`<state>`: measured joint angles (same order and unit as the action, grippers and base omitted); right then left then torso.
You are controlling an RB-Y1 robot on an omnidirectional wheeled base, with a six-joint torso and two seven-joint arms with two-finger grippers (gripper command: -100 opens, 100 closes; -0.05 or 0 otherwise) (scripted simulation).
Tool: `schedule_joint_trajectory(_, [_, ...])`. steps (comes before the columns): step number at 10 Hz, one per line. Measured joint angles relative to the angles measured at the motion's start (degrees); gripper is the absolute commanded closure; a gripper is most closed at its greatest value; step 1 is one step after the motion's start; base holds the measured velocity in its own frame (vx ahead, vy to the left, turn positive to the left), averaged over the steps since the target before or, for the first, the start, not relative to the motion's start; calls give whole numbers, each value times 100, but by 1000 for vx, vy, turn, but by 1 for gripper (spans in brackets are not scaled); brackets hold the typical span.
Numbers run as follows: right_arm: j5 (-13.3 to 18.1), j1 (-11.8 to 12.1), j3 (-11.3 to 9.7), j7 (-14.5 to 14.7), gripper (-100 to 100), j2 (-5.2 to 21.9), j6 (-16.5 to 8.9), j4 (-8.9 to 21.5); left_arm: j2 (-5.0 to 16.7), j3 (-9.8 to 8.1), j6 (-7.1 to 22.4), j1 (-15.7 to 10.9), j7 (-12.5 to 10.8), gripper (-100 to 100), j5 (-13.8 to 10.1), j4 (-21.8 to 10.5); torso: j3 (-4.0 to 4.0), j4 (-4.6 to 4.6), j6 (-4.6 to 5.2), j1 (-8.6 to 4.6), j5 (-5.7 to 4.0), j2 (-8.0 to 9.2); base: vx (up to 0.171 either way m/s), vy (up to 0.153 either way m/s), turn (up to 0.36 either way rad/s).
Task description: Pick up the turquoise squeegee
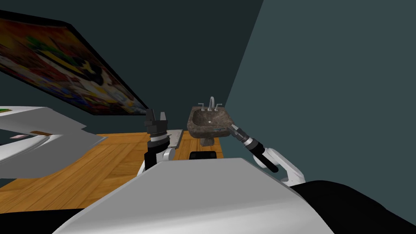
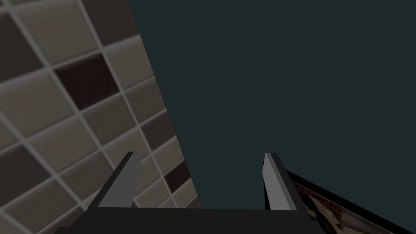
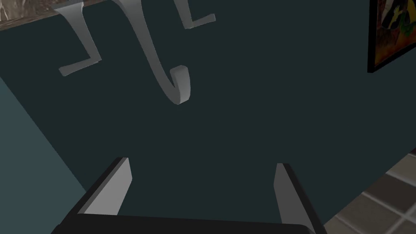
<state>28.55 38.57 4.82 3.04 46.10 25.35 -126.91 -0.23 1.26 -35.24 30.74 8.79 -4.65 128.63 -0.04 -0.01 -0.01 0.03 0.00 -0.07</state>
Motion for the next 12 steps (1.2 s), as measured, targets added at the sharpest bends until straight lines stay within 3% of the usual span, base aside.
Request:
schedule_joint_trajectory(6, [693, 176, 146, 152, -100, 860, -75, 284, 0, 0, 0, 0, 0, 0, 0, 0, -1, -1, 0, 12, 2, -2, 22, 24, -8])
schedule_joint_trajectory(12, [1379, 235, 238, 165, -100, 1764, -183, 581, -1, 1, 0, 0, 0, 0, 0, 0, 0, 0, -1, 26, 5, 0, 22, 61, 5])
